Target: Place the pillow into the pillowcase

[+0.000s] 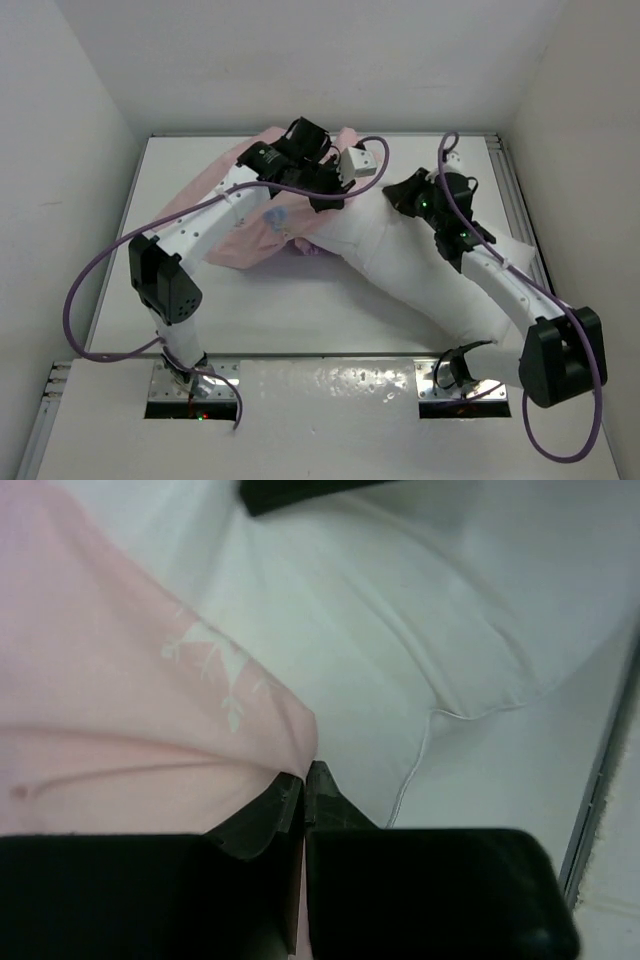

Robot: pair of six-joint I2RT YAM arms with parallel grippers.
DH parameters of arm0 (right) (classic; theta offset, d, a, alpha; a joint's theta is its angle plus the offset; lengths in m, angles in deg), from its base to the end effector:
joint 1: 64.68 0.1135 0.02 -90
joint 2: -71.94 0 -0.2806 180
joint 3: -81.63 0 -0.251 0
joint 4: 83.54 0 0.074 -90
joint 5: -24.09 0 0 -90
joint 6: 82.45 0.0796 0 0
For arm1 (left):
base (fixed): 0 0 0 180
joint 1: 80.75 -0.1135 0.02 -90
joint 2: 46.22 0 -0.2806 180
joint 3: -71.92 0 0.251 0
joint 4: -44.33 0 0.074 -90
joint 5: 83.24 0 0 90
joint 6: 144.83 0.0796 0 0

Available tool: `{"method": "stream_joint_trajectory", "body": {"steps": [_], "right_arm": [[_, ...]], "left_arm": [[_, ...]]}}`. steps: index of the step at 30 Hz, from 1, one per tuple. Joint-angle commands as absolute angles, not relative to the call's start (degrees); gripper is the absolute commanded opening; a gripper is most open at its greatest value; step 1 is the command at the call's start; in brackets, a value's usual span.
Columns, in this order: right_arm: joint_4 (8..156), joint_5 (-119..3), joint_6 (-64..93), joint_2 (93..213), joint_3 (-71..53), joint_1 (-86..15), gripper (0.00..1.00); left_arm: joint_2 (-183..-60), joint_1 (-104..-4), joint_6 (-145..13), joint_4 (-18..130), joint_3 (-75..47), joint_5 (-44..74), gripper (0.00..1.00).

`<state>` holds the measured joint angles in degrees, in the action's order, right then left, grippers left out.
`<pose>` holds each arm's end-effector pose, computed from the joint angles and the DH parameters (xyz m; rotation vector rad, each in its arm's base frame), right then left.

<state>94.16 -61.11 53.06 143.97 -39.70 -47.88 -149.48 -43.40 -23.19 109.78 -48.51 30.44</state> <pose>0.3095 0.1004 0.2810 0.4182 1.8810 0.8246 0.3160 -0.2814 0.3511 1.5059 1.8555 -0.5440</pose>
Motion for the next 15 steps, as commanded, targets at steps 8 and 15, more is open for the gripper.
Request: {"method": "stream_joint_trajectory", "body": {"steps": [8, 15], "right_arm": [[106.4, -81.5, 67.4, 137.6, -43.0, -45.9, 0.00], [103.1, -83.2, 69.2, 140.1, -47.4, -40.9, 0.00]], "left_arm": [[-145.6, -44.5, -17.7, 113.9, -49.1, 50.6, 0.00], [-147.3, -44.4, -17.9, 113.5, -44.1, 45.9, 0.05]]}}
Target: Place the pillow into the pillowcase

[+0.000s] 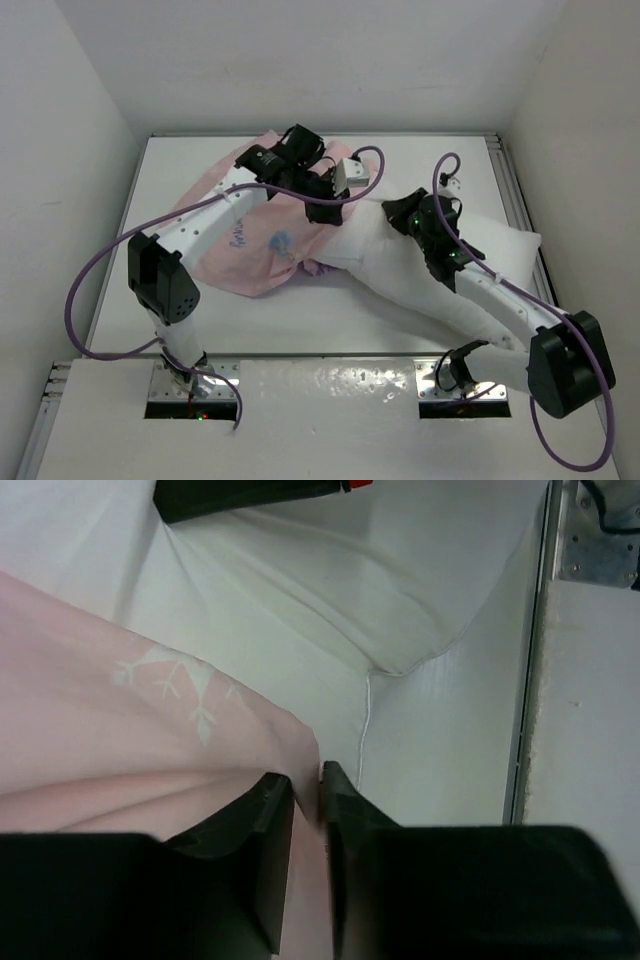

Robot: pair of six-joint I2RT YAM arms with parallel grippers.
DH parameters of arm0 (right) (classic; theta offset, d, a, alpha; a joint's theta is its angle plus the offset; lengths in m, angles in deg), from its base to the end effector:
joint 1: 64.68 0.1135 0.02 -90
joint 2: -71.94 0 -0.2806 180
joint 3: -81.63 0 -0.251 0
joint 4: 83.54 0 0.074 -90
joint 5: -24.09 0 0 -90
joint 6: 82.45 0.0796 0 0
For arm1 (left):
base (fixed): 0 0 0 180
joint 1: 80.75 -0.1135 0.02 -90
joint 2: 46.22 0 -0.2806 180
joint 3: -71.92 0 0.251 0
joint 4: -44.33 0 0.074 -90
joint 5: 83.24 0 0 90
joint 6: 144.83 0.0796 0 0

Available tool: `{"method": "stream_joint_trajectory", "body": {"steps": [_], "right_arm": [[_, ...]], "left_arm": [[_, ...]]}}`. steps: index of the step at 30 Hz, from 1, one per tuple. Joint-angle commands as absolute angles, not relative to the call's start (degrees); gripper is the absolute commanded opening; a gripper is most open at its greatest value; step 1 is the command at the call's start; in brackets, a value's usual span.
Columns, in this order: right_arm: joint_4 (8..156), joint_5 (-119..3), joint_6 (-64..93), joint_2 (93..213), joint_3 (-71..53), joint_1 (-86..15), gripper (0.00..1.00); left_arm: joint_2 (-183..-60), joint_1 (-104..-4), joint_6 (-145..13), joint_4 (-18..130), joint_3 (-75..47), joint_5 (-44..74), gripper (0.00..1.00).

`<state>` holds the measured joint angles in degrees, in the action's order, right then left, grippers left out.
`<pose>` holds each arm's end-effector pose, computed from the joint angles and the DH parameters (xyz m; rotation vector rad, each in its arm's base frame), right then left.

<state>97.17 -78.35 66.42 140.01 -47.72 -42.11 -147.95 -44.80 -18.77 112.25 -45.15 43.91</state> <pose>0.2836 0.0993 0.2550 0.7474 1.7793 0.7746 0.2977 -0.2753 0.3455 1.6169 1.7647 -0.7984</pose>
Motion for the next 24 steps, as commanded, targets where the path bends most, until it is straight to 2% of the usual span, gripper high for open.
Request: {"method": "stream_joint_trajectory", "body": {"steps": [1, 2, 3, 5, 7, 9, 11, 13, 14, 16, 18, 19, 21, 24], "right_arm": [[103.1, -82.1, 68.7, 140.4, -47.8, -40.5, 0.00], [102.8, -80.3, 66.7, 140.8, -47.9, -40.2, 0.00], [100.0, -76.4, 65.3, 141.5, -47.4, -40.2, 0.18], [94.6, -73.4, 60.0, 142.1, -44.3, -40.3, 0.54], [82.9, -72.9, 56.3, 142.2, -41.0, -40.9, 0.87], [73.5, -73.8, 50.2, 142.3, -35.9, -42.8, 0.93], [70.7, -72.9, 45.3, 142.7, -32.0, -45.9, 0.90], [70.9, -64.4, 41.6, 144.2, -29.6, -50.0, 0.67], [70.8, -62.1, 38.6, 145.3, -25.8, -51.0, 0.46], [67.5, -58.6, 37.2, 151.0, -20.9, -52.8, 0.40], [63.9, -56.5, 34.8, 155.9, -12.9, -54.9, 0.65], [63.2, -54.2, 32.9, 160.9, -8.3, -55.7, 0.85], [61.8, -51.8, 30.7, 165.9, -4.3, -56.2, 0.96], [58.9, -47.9, 25.8, 176.2, 2.6, -56.8, 0.99]], "left_arm": [[-147.6, -44.4, -17.7, 114.2, -44.0, 44.9, 0.19], [-148.1, -44.4, -17.8, 115.3, -44.1, 44.1, 0.30], [-148.2, -44.8, -18.5, 115.5, -44.3, 41.7, 0.48], [-148.2, -45.2, -20.1, 115.0, -45.1, 38.8, 0.63], [-147.8, -46.0, -23.1, 112.7, -47.2, 36.7, 0.76], [-146.8, -46.8, -25.9, 108.8, -47.2, 32.3, 0.81], [-146.3, -46.6, -29.8, 101.7, -46.1, 26.0, 0.84], [-147.5, -45.9, -32.0, 96.8, -46.8, 21.8, 0.86], [-149.6, -45.5, -32.8, 96.1, -47.7, 18.5, 0.86], [-153.0, -45.5, -35.7, 95.2, -52.1, 15.7, 0.85], [-158.4, -45.7, -37.9, 95.7, -55.8, 13.2, 0.84], [-161.4, -45.8, -38.6, 96.1, -58.4, 12.6, 0.84], [-163.6, -45.9, -39.6, 95.9, -60.3, 13.1, 0.84], [-166.6, -45.9, -40.6, 94.4, -61.2, 14.8, 0.82]]}}
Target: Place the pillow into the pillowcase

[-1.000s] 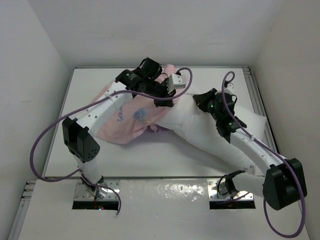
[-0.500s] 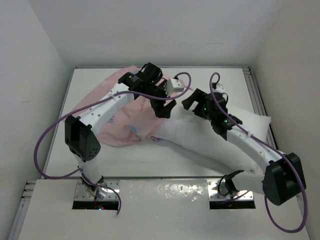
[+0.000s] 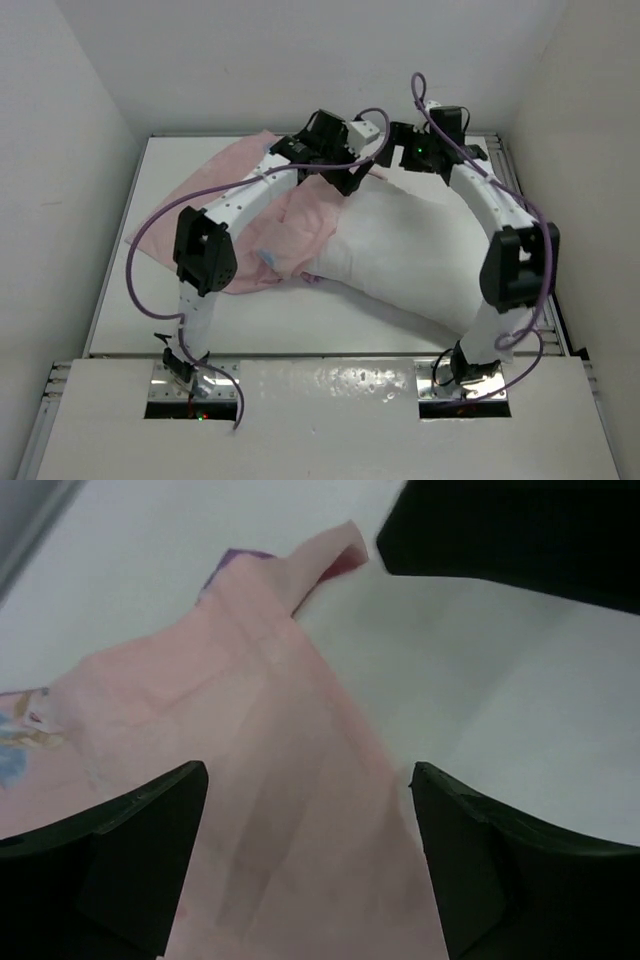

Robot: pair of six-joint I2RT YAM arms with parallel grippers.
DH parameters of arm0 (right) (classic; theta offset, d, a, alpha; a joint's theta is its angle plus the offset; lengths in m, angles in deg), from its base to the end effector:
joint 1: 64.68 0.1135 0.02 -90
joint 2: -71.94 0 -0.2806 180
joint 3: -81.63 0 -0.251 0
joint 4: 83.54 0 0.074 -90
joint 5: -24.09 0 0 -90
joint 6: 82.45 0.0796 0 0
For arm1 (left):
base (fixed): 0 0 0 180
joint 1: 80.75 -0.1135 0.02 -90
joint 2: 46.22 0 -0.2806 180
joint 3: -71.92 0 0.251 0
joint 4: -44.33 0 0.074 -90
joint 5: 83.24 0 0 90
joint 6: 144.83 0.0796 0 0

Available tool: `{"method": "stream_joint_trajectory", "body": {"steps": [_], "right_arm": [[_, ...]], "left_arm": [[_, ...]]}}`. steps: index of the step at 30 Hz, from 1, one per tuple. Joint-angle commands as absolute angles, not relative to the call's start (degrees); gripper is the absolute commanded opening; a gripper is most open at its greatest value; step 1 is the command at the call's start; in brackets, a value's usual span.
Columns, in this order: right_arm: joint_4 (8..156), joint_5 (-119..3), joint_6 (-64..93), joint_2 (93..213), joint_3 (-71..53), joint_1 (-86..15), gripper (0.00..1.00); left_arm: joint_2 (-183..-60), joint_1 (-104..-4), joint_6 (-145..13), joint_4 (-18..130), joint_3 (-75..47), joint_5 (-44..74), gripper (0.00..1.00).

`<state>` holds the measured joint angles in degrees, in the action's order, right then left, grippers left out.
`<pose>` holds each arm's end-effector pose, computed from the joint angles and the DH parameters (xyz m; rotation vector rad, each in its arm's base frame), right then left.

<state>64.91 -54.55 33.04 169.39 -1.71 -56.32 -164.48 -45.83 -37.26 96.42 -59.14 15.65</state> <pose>0.4289 0.0789 0.3069 0.2058 2.1648 0.5545 0.4159 -0.3053 0.3196 1.0774 1.9965 -0.3363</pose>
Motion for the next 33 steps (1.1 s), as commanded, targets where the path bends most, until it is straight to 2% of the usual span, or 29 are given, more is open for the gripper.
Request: {"method": "stream_joint_trajectory", "body": {"steps": [1, 5, 8, 9, 10, 11, 12, 13, 15, 16, 17, 25, 29, 33], "right_arm": [[57.9, -47.0, 24.9, 180.9, 5.6, -57.1, 0.99], [55.9, -36.2, 21.9, 188.5, 8.3, -57.6, 0.99], [59.1, -33.0, 20.8, 188.8, 3.7, -57.1, 0.99], [60.2, -31.1, 20.8, 188.3, 2.1, -57.1, 0.98], [60.9, -30.2, 21.1, 187.6, -0.6, -57.0, 0.89], [62.1, -29.2, 21.2, 185.8, -1.8, -56.9, 0.81], [63.0, -28.0, 21.3, 184.4, -3.4, -56.8, 0.72], [64.2, -27.9, 22.2, 182.7, -7.0, -56.7, 0.54], [69.1, -28.2, 24.8, 177.0, -12.9, -56.2, 0.27], [71.0, -28.7, 26.2, 174.9, -15.2, -56.1, 0.05], [75.0, -29.3, 27.2, 172.8, -17.0, -55.8, 0.00], [89.9, -44.9, 32.9, 150.9, -33.7, -46.6, 0.00], [99.8, -53.8, 34.9, 145.9, -37.5, -41.2, 0.00], [103.3, -63.2, 38.5, 144.7, -37.1, -39.8, 0.00]], "left_arm": [[-168.4, -45.8, -40.8, 94.5, -62.0, 15.4, 0.81], [-170.4, -45.9, -41.6, 95.9, -61.7, 19.1, 0.69], [-170.3, -45.9, -41.4, 96.2, -60.7, 23.0, 0.52], [-170.2, -45.9, -41.5, 96.5, -60.6, 23.6, 0.34], [-170.3, -45.9, -41.5, 96.6, -60.6, 23.6, 0.22], [-170.3, -46.0, -41.6, 96.6, -60.6, 23.5, 0.03], [-170.2, -46.2, -41.8, 96.9, -61.3, 23.5, 0.00], [-170.1, -46.5, -41.9, 97.2, -62.0, 23.6, 0.00], [-169.4, -46.6, -41.6, 97.3, -63.3, 24.0, 0.00], [-168.9, -46.7, -41.5, 97.2, -63.7, 24.1, 0.00], [-168.7, -46.6, -41.3, 97.2, -64.2, 24.1, 0.00], [-164.4, -45.2, -41.0, 96.0, -67.6, 25.3, 0.00], [-161.7, -43.6, -39.4, 95.2, -67.8, 28.8, 0.00], [-161.2, -41.8, -37.3, 98.3, -69.7, 36.5, 0.00]]}}
